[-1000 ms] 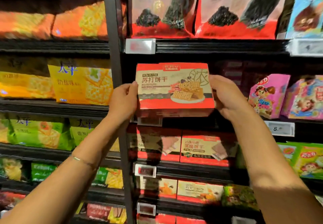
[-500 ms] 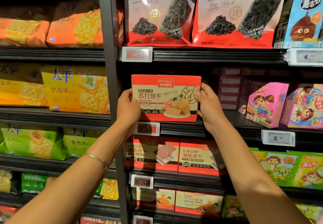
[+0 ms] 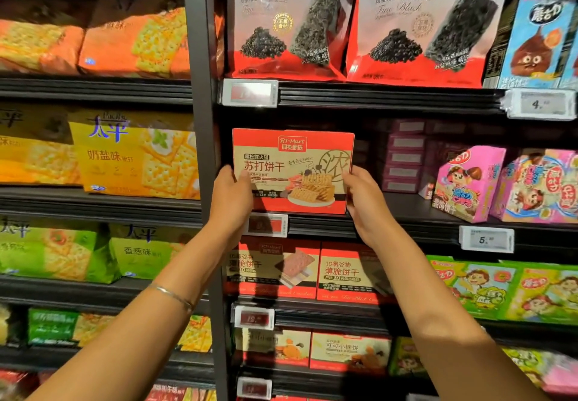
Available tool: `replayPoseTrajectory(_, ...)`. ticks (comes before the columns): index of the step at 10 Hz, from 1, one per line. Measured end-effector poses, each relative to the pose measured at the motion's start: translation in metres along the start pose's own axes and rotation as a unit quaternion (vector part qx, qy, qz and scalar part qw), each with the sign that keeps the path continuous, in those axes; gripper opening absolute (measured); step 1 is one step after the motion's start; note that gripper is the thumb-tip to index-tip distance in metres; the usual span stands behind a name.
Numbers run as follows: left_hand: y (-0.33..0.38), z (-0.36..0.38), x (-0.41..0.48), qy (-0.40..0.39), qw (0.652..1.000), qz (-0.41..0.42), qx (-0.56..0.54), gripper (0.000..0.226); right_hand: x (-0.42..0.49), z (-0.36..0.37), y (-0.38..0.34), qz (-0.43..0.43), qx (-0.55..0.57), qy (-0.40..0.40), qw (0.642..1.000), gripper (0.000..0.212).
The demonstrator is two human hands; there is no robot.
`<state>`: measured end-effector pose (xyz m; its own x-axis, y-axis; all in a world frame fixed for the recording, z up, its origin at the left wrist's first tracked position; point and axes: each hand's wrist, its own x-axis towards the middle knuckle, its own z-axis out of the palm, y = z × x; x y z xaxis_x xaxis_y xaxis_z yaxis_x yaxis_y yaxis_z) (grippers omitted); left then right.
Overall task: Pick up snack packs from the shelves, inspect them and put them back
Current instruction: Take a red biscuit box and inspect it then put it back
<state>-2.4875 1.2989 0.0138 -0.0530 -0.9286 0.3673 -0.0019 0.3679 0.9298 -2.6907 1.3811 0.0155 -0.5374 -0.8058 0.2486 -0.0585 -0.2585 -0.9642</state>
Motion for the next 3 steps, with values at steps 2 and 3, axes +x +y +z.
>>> replayPoseTrajectory(2,0.013,-0.033,-0.035,-0.032,0.989,0.112,-0.094,0.023,-0.027,-0.006,-0.013,0.018,0.08,0.039,0.996,0.037)
replayPoseTrajectory(3,0.017,-0.064,-0.046,-0.011,0.967,0.067,-0.245,0.038,-0.064,-0.015,-0.021,0.008,0.13,0.055,0.99,0.04)
